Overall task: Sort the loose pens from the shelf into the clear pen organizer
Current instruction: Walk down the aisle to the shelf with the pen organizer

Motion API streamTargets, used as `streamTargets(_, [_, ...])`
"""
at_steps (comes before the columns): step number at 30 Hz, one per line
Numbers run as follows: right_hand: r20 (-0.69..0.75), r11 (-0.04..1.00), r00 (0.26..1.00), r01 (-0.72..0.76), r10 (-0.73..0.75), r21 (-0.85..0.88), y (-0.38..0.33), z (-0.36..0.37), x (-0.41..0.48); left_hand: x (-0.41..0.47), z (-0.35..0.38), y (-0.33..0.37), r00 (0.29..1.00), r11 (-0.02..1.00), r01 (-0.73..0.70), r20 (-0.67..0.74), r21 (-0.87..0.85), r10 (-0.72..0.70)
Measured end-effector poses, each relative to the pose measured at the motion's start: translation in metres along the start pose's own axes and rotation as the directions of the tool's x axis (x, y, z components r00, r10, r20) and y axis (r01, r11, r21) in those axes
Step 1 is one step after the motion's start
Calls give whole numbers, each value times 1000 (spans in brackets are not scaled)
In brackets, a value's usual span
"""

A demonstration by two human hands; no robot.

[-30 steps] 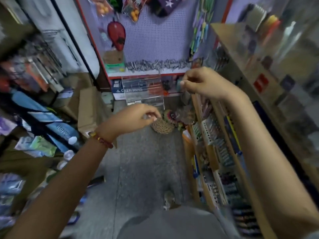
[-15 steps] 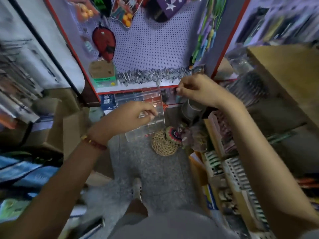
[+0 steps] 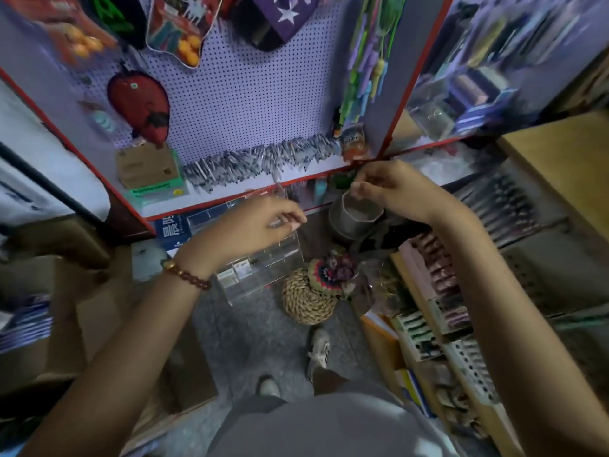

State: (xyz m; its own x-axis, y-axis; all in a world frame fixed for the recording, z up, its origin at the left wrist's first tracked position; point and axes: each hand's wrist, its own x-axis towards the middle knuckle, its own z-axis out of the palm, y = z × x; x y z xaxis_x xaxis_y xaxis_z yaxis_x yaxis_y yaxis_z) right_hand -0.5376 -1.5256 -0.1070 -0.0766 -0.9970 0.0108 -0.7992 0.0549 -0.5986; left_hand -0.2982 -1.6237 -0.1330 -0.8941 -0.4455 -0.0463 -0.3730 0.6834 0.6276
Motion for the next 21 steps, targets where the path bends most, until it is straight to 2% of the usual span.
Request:
streamTargets(5, [22, 998, 998, 51, -52, 28, 27, -6, 60, 48, -15, -26, 998, 998, 53, -29, -20, -54])
streamTargets(11, [158, 995, 982, 100, -100, 12, 53, -10, 129, 94, -30, -47, 989, 989, 132, -60, -63, -136])
streamTargets(21, [172, 996, 981, 87, -90, 23, 58, -6, 229, 150, -77, -112, 990, 988, 134, -30, -80, -136])
